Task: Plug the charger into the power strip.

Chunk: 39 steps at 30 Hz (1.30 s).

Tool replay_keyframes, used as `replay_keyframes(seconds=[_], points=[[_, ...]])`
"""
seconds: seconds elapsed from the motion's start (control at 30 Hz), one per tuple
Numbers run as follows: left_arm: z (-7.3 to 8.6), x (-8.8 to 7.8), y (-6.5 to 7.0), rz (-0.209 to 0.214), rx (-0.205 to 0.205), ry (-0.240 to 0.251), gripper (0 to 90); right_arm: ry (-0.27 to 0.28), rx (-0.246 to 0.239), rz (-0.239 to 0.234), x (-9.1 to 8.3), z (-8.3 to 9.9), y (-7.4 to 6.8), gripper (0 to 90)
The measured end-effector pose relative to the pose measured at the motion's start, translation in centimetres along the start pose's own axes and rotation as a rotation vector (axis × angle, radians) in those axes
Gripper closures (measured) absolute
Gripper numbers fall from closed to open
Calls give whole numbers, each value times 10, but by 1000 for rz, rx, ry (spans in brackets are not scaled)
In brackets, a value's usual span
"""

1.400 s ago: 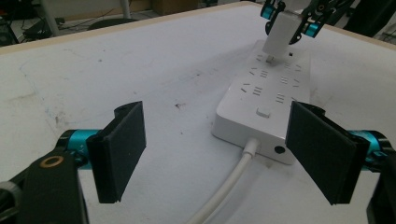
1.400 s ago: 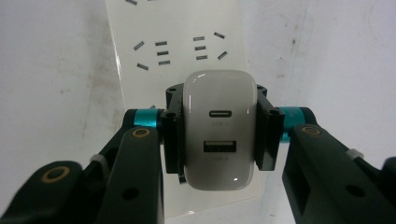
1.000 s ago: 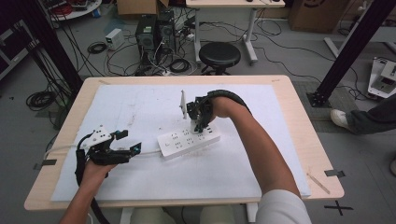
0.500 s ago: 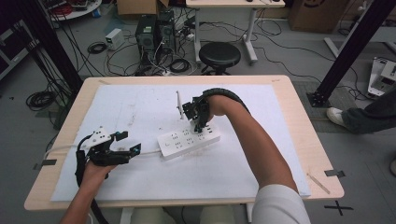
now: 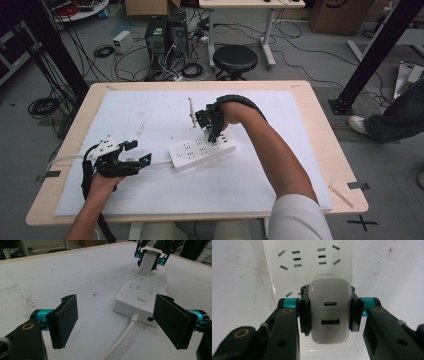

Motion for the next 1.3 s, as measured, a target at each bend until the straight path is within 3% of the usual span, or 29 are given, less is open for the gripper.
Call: replay_keyframes(seconds=[0.2,0.27,0.33,0.6,0.73,0.97,1.07,1.13,1.3], points=[[1,1,-1,1,-4,-7,204,13,17,4,0,1,-1,613],[1,1,0,5,-5,-6,204,52,63,-4,1,3,-2,548],[1,0,-1,0,-1,-6,204,121,149,-3,1,7,0,411],[-1,-3,-1,-1,-11,10,204,307,380,9,-12,38,-14,255],[-3,-4,3,3,-3,13,203,386,458,24,-22,54,-24,238],[-6,-3,8,15,1,15,203,455,590,50,-27,80,-49,220],[-6,-3,9,16,2,17,203,466,608,54,-26,83,-52,221],[-6,-4,9,16,5,21,203,502,698,82,-25,99,-72,220],[-6,-5,11,21,3,25,203,542,782,103,-23,111,-91,220]])
Point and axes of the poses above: each handheld gripper's, and its own axes: x roughly forward along the jaws, z roughly out of its underside, y roughly to its right, the point moved 3 cm from there along x, roughly forward along the jaws, and after that the axes turned 12 degrees about -y, right-handed, at the moved point
